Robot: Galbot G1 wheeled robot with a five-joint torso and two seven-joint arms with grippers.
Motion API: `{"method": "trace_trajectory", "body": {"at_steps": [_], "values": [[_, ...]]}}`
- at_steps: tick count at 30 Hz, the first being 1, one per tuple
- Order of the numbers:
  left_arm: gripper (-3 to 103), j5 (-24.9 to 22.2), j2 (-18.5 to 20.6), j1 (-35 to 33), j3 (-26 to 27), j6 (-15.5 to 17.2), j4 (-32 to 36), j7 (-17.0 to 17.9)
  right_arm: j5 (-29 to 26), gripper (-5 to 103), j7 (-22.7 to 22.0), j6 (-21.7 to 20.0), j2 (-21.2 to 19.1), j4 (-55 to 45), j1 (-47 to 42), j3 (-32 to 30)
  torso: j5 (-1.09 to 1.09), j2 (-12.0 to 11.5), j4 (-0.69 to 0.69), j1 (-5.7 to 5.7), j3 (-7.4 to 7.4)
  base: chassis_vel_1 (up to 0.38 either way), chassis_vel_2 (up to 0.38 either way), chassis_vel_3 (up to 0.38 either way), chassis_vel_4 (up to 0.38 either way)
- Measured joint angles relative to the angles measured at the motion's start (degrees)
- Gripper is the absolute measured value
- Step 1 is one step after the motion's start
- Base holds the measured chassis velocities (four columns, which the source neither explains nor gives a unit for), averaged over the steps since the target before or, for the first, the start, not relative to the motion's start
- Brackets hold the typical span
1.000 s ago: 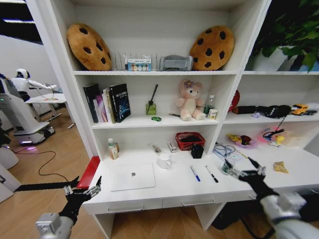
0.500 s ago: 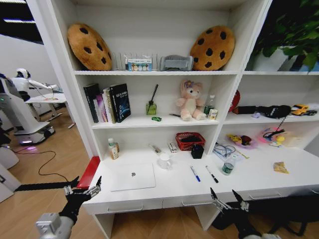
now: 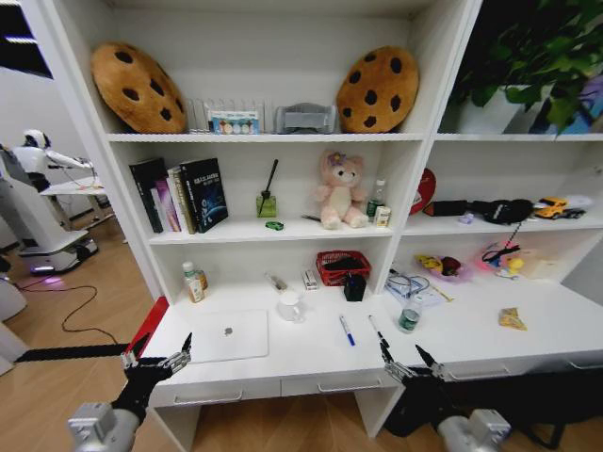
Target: Organize the objects on the table.
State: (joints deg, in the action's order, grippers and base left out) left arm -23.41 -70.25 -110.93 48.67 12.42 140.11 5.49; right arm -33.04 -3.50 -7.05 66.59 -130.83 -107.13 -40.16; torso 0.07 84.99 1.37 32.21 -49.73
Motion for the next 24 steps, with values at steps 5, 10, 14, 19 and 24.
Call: {"method": "trace_trajectory", "body": {"at_steps": [5,10,14,19,24], "values": [[100,0.00,0.00,0.00,0.00,0.00,-0.01,0.00,-8.50,100,-5.61,-7.49,-8.65,2.95,10.70,7.40,-0.04,0.00,0.02,0.00,0.00,-0.030,-0.084,0.059,0.039],[100,0.00,0.01,0.00,0.03,0.00,0.00,0.04,-17.06,100,-12.28,-13.11,-11.93,6.05,21.95,12.65,-0.08,0.00,-0.03,0.01,0.00,0.029,0.077,-0.017,-0.030],[100,0.00,0.01,0.00,0.03,0.00,0.00,0.06,-20.15,100,-16.56,-15.86,-13.35,10.31,28.61,15.89,-0.09,0.00,0.01,0.01,0.00,0.040,0.053,-0.019,-0.025],[100,0.00,0.01,0.00,0.02,0.00,0.00,0.05,-21.51,100,-18.82,-17.30,-14.91,17.39,37.11,21.94,-0.06,0.00,0.02,0.00,0.00,0.000,0.000,0.000,0.000],[100,0.00,0.00,0.00,0.02,0.00,0.00,0.06,-22.98,100,-19.27,-17.93,-14.42,26.45,48.93,31.26,-0.07,0.00,-0.01,0.00,0.00,0.000,0.000,0.000,0.000]]}}
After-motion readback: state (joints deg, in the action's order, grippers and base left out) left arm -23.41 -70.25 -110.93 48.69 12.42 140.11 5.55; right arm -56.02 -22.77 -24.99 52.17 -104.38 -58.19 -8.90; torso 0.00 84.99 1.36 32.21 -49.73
